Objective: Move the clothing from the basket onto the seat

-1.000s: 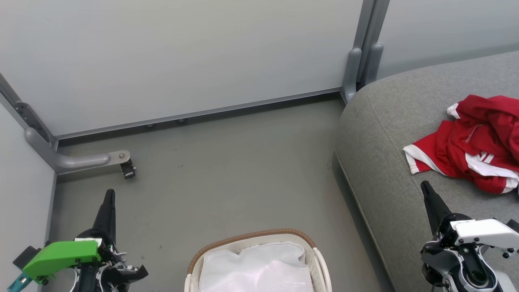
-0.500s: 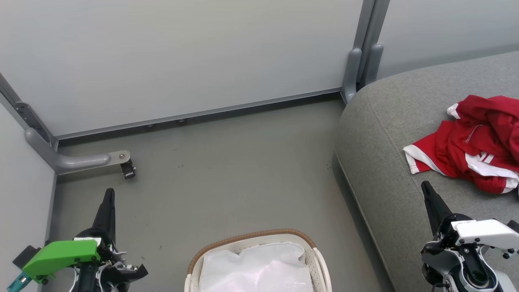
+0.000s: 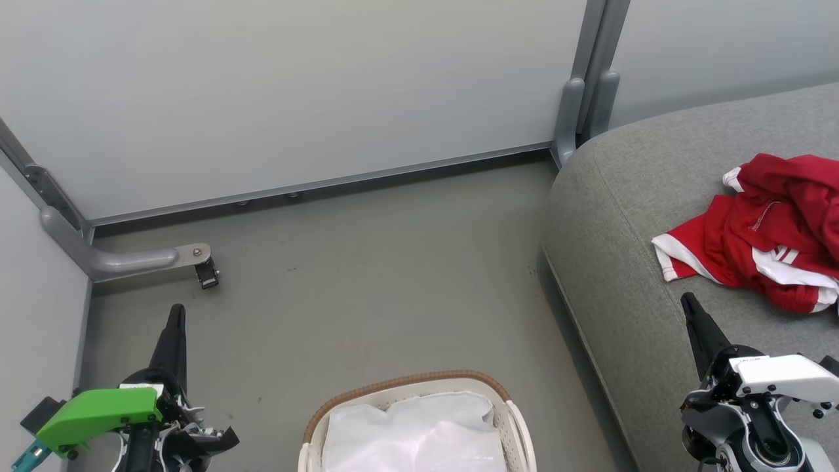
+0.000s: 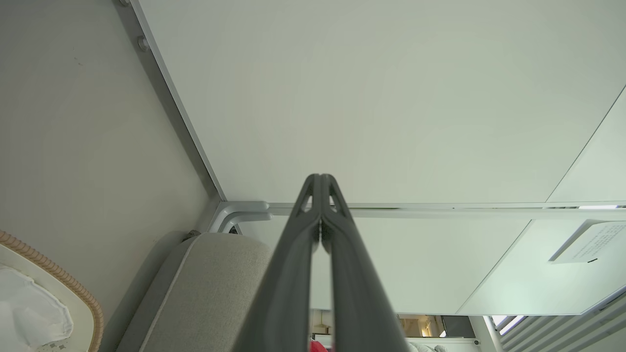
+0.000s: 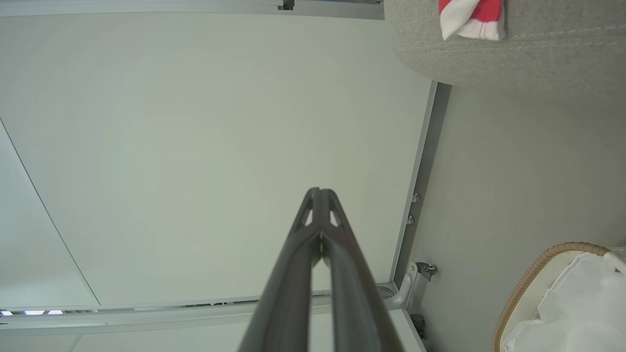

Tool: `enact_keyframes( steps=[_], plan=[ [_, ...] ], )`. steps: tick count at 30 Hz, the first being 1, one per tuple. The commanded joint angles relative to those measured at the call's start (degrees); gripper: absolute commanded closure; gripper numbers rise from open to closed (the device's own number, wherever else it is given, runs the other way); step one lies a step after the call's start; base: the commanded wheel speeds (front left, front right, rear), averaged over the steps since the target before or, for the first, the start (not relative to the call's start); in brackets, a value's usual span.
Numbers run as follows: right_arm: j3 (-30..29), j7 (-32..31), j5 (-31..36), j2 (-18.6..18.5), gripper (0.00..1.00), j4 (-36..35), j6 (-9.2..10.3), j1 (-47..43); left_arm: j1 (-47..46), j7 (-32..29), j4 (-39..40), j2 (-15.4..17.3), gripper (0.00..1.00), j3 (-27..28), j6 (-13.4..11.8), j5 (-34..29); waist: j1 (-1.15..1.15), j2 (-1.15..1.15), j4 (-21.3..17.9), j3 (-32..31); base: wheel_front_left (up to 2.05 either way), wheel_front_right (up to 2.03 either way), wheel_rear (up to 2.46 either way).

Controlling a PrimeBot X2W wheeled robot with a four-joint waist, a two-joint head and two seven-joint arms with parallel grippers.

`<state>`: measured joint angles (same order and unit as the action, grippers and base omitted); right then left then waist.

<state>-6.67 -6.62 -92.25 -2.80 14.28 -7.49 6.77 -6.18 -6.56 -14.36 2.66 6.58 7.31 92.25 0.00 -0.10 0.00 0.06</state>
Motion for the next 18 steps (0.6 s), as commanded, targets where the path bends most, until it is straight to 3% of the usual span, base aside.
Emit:
enact_keyframes(
  steps=[1,18],
  plan=[
    [-0.1,-0.2,-0.2,-0.1,1.00,-0.1,0.00,-0.5,-0.7,-0.2,0.2,0.4,1.00,0.1,0.4,0.2,0.00,0.10,0.0,0.0,0.00,0.00,0.00],
    [-0.1,-0.2,-0.2,-0.1,1.00,-0.1,0.00,-0.5,-0.7,-0.2,0.2,0.4,1.00,0.1,0.4,0.2,0.00,0.10,0.0,0.0,0.00,0.00,0.00]
  ],
)
